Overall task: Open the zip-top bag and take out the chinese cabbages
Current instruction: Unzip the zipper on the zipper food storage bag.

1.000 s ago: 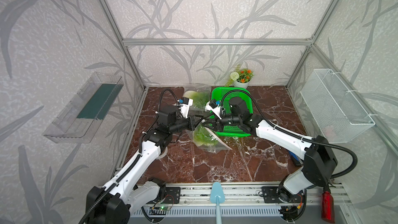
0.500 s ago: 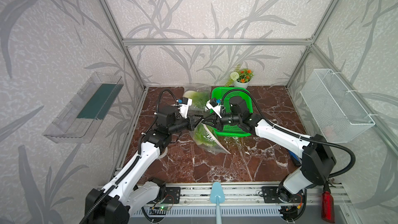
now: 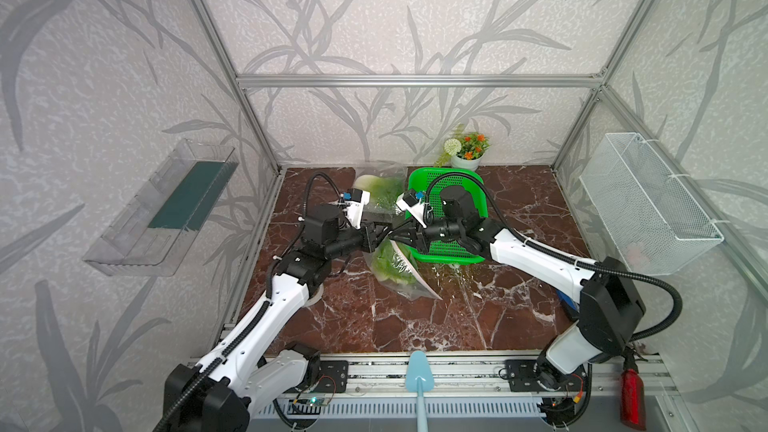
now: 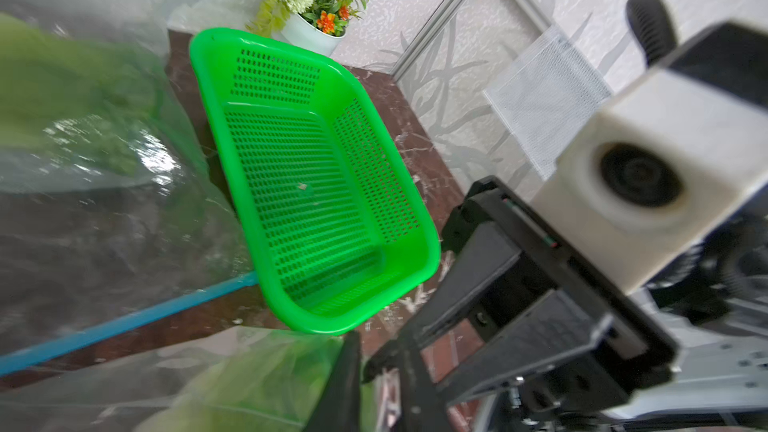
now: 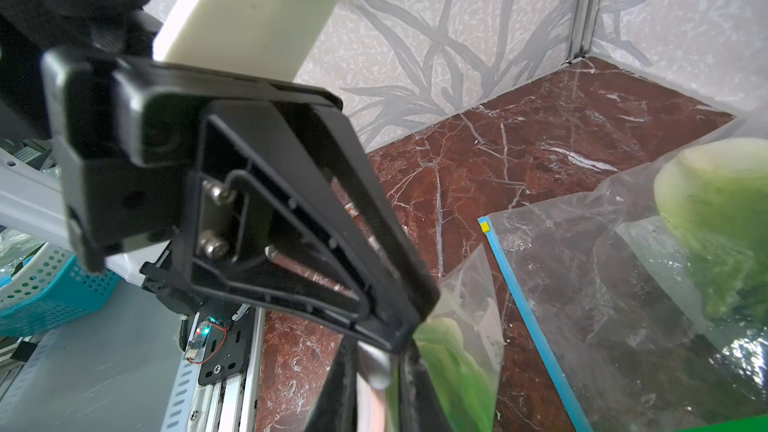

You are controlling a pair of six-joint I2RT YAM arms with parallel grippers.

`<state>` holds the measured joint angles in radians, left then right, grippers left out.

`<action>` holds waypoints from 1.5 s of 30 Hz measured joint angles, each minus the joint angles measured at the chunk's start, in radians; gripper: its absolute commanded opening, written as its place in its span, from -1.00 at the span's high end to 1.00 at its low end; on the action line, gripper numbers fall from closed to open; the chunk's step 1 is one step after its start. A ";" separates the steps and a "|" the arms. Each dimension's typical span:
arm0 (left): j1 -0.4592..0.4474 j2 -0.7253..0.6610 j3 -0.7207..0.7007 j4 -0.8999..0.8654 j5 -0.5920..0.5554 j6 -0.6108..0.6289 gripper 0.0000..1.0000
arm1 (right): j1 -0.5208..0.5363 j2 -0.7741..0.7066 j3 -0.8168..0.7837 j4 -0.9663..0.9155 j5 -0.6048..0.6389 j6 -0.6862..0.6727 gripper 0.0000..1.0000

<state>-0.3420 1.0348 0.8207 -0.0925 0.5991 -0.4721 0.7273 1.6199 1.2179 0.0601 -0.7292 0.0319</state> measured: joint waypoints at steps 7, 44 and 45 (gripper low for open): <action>0.018 -0.049 0.048 -0.090 -0.064 0.055 -0.18 | 0.028 0.003 0.078 -0.147 0.043 -0.065 1.00; 0.180 0.095 0.190 -0.367 0.404 0.439 -0.10 | 0.101 0.030 0.227 -0.440 0.343 -0.374 1.00; 0.180 0.104 0.190 -0.366 0.404 0.438 -0.09 | 0.101 0.030 0.227 -0.440 0.342 -0.375 1.00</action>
<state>-0.1623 1.1385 1.0107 -0.4583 1.0031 -0.0338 0.8288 1.6501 1.4448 -0.3801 -0.3870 -0.3435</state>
